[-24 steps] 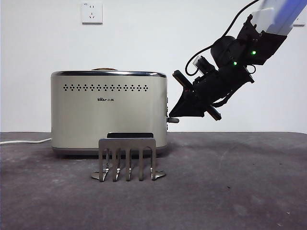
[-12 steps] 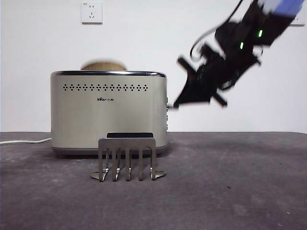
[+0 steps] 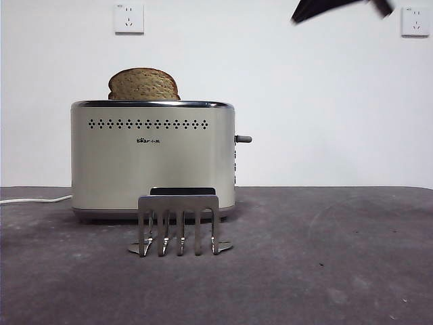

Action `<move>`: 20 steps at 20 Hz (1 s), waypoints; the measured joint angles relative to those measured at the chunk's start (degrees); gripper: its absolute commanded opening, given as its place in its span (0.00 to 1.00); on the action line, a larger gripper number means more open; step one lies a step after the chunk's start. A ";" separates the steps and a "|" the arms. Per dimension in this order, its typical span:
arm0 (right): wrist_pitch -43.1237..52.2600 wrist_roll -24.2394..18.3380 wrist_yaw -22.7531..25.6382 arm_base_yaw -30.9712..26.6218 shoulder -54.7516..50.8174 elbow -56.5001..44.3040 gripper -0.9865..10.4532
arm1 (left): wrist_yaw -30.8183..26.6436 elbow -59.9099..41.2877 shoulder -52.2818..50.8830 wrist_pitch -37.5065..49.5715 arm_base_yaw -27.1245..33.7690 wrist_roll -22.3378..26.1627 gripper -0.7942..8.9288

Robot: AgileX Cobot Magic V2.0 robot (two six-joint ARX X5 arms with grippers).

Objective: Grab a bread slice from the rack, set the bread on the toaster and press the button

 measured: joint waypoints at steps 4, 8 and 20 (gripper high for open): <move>-14.69 -6.25 0.00 1.51 -5.70 0.00 0.08 | 0.02 0.00 0.00 -0.04 0.00 0.00 0.50; -17.84 -8.76 0.02 1.92 -10.47 -0.02 0.08 | 0.02 0.00 0.00 -1.53 0.00 0.00 0.42; -17.84 -9.38 0.02 1.88 -12.13 -0.02 0.09 | 0.00 0.00 0.00 -1.79 0.00 -0.07 0.08</move>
